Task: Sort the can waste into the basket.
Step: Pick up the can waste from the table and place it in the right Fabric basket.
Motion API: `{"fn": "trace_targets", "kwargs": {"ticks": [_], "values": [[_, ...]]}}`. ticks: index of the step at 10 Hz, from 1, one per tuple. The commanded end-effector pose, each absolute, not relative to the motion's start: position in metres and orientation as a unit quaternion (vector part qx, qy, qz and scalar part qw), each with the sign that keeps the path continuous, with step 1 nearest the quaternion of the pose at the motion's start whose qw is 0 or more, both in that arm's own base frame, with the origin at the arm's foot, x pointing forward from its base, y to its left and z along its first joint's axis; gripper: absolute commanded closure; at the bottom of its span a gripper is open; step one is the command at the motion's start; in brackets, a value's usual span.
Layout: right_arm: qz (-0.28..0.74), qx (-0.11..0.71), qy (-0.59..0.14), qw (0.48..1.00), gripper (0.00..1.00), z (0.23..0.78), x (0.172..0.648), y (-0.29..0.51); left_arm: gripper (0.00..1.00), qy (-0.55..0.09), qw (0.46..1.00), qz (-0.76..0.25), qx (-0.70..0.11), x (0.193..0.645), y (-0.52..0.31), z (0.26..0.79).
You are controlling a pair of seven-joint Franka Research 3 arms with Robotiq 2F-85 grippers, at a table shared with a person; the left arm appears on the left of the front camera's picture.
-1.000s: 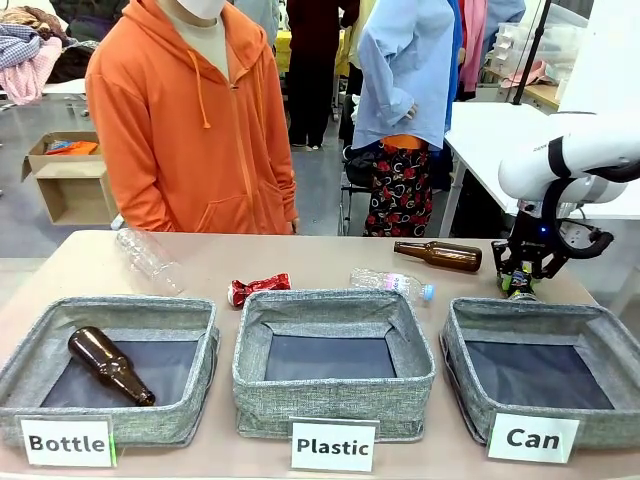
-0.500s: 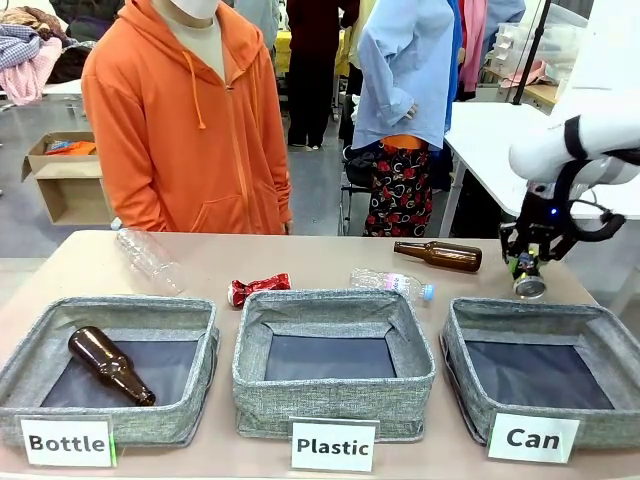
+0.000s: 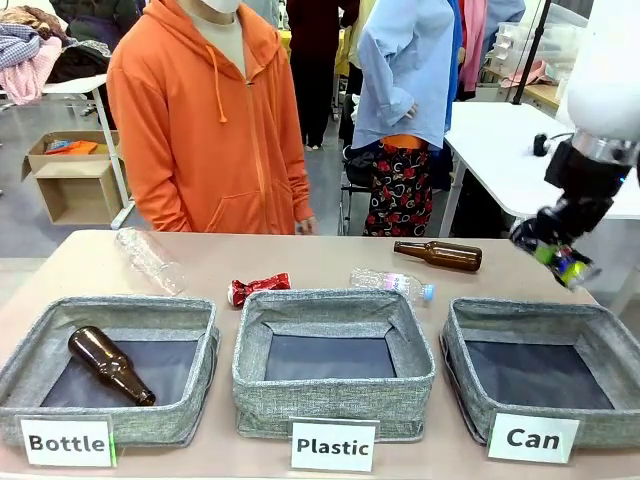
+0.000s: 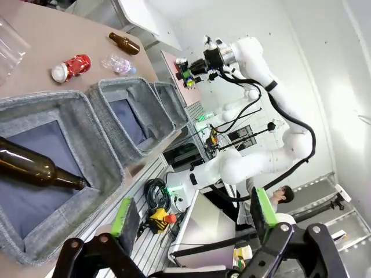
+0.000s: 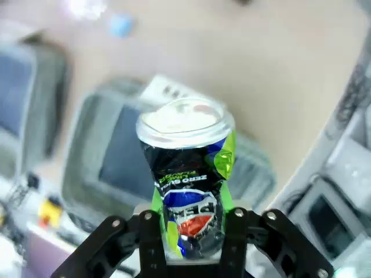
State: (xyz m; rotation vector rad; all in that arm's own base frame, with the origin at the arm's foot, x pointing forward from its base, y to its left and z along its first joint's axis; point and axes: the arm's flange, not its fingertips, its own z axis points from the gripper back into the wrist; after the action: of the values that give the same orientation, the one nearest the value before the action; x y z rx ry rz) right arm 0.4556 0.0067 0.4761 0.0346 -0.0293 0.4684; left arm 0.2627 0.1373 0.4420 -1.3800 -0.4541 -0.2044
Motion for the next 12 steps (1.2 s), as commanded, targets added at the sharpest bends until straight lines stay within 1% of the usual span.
{"fn": "trace_targets", "kwargs": {"ticks": [1, 3, 8, 9, 10, 11, 12], "values": [[0.486, 0.005, 0.041, 0.873, 1.0, 0.46, 0.418, 0.002, 0.0, -0.206, 0.738, -0.095, -0.635, 0.26, 0.137, 0.443], [0.58, 0.006, 0.023, 0.814, 1.0, 0.454, 0.398, 0.003, 0.0, -0.206, 0.738, -0.095, -0.635, 0.26, 0.137, 0.443], [0.593, 0.023, 0.006, 0.805, 1.0, 0.452, 0.397, 0.004, 0.0, -0.206, 0.738, -0.095, -0.635, 0.26, 0.137, 0.443], [0.597, 0.026, 0.004, 0.802, 0.34, 0.451, 0.398, 0.005, 0.0, -0.206, 0.738, -0.095, -0.635, 0.26, 0.137, 0.443], [0.599, 0.031, 0.001, 0.8, 0.02, 0.451, 0.399, 0.005, 0.0, -0.206, 0.738, -0.095, -0.635, 0.26, 0.137, 0.443], [0.6, 0.031, 0.003, 0.799, 0.0, 0.45, 0.4, 0.004, 0.0, -0.206, 0.738, -0.095, -0.635, 0.26, 0.137, 0.443], [0.598, 0.027, 0.004, 0.801, 0.0, 0.45, 0.401, 0.005, 0.0, -0.206, 0.738, -0.095, -0.635, 0.26, 0.137, 0.443]]}}
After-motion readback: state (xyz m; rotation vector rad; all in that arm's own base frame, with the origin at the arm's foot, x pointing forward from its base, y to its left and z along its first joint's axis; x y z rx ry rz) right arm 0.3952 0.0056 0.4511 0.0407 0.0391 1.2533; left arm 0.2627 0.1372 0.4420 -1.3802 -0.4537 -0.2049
